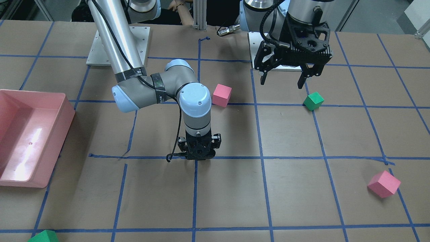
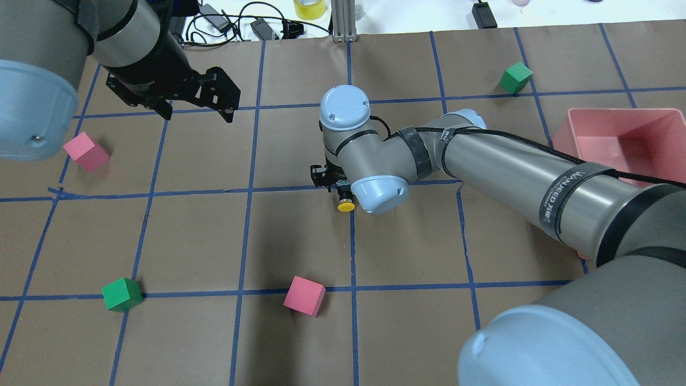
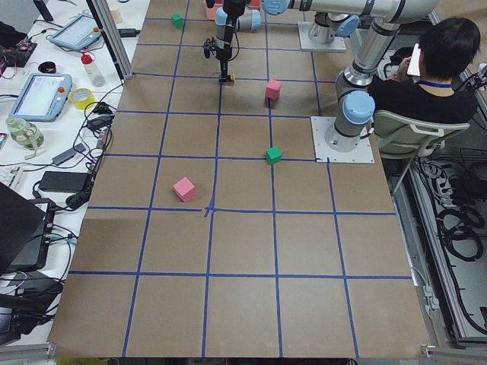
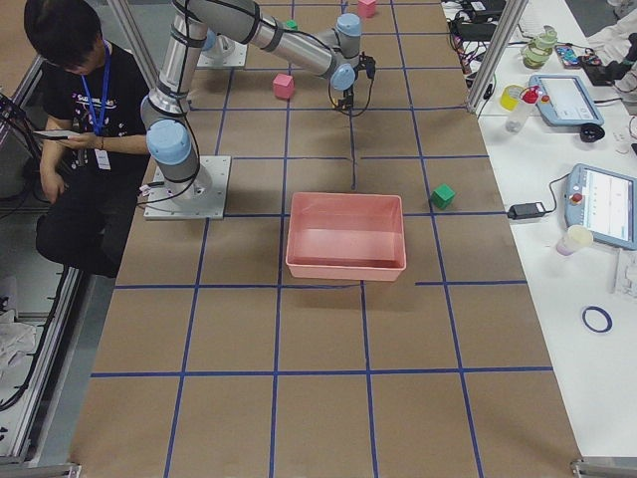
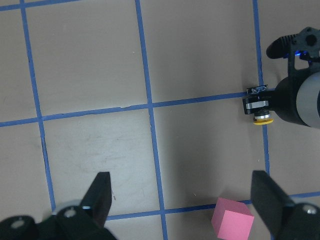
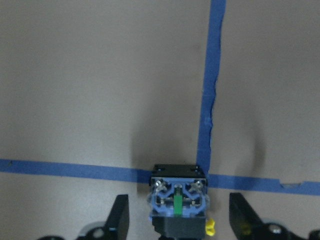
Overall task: Align button upright
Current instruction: 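Lower the switch onto the table, release it, and raise the right gripper, then reach the left gripper to the switch and grasp its blue body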
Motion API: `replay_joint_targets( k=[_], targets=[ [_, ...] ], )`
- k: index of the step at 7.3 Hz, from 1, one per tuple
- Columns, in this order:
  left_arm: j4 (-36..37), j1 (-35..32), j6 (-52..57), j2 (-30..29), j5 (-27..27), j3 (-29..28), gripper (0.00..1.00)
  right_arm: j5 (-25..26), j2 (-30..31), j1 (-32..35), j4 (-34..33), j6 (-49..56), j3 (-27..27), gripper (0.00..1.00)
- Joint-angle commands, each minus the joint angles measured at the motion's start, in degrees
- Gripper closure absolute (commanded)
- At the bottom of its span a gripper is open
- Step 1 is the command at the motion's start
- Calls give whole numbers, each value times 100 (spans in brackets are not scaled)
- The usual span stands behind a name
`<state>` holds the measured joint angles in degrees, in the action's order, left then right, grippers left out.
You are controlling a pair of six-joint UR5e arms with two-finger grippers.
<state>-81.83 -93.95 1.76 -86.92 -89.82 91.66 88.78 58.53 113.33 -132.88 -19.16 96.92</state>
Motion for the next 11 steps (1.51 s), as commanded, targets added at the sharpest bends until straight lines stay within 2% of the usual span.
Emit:
replay_joint_targets(
  k=[1, 2, 3, 4, 5, 6, 7, 9, 10, 11],
  targets=[
    [0, 0, 0, 0, 0, 1, 0, 8, 193, -12, 61, 157, -6, 0],
    [0, 0, 0, 0, 0, 1, 0, 34, 490, -117, 235, 359, -6, 0],
    [0, 0, 0, 0, 0, 1, 0, 112, 815, -309, 802, 682, -23, 0],
    [0, 0, 0, 0, 0, 1, 0, 35, 1210, -816, 1278, 808, -102, 0],
    [-9, 0, 0, 0, -87, -8, 0, -1, 1614, -1395, 1935, 1226, -198, 0],
    [0, 0, 0, -78, -70, -8, 0, 16, 2001, -1975, 2707, 2179, -391, 0],
    [0, 0, 17, -123, -105, -60, 0, -1, 2379, -2268, 3455, 2241, -610, 0],
    [9, 9, -9, -263, -88, -173, 0, 17, 2733, -2245, 4501, 2215, -1495, 0],
    [26, 9, -35, -351, -18, -122, 0, -1, 2769, -2245, 4760, 2224, -1631, 0],
    [105, -52, 0, -473, -26, -78, 0, -1, 2943, -2245, 4728, 2241, -1606, 0]
  ],
)
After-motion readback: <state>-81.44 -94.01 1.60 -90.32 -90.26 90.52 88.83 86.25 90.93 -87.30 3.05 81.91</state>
